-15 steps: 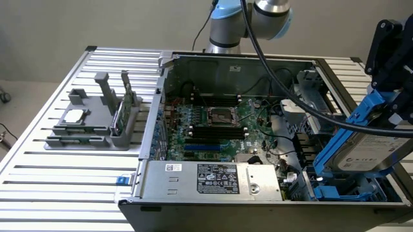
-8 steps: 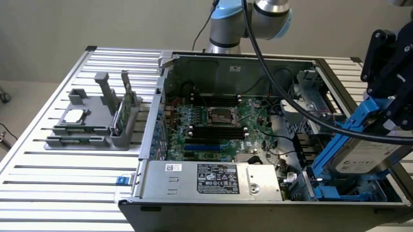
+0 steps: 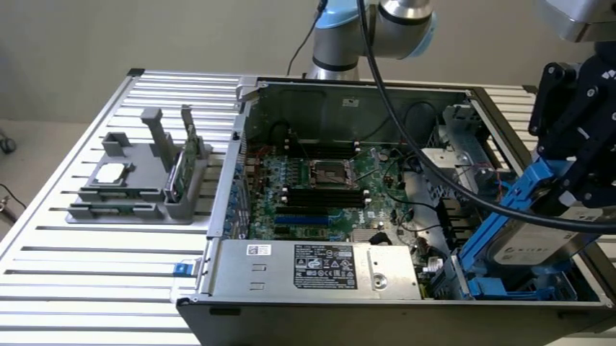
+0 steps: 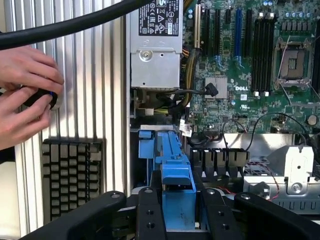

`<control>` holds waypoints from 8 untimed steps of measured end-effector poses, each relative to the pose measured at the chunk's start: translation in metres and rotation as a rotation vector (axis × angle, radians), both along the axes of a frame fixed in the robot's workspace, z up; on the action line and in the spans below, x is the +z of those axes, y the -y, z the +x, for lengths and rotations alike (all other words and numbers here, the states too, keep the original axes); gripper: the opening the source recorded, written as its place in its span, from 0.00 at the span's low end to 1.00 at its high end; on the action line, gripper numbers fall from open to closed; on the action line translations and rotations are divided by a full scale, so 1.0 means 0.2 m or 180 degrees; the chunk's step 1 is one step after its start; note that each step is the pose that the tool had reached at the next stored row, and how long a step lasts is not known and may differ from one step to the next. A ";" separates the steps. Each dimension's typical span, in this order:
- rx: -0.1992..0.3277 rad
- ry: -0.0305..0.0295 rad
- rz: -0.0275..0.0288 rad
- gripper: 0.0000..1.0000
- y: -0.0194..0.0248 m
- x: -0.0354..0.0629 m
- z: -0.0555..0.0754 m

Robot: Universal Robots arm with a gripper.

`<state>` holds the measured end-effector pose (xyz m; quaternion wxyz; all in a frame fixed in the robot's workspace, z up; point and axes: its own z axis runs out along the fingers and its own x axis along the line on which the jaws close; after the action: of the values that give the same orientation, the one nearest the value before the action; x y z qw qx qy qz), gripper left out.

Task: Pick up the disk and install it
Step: 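Pick up the disk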

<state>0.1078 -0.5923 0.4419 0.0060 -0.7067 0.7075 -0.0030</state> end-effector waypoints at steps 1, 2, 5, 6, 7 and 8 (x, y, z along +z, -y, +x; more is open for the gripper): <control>0.0000 0.0000 0.0001 0.33 0.000 -0.007 0.00; 0.0000 0.0000 0.0001 0.33 -0.001 -0.012 0.00; 0.0000 0.0000 0.0000 0.33 -0.002 -0.020 0.00; 0.0000 0.0000 0.0001 0.33 -0.001 -0.024 0.00; 0.0000 0.0000 0.0001 0.33 -0.001 -0.027 0.00; 0.0000 0.0000 0.0000 0.33 -0.002 -0.030 0.01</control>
<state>0.1088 -0.5920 0.4359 0.0060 -0.7067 0.7075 -0.0030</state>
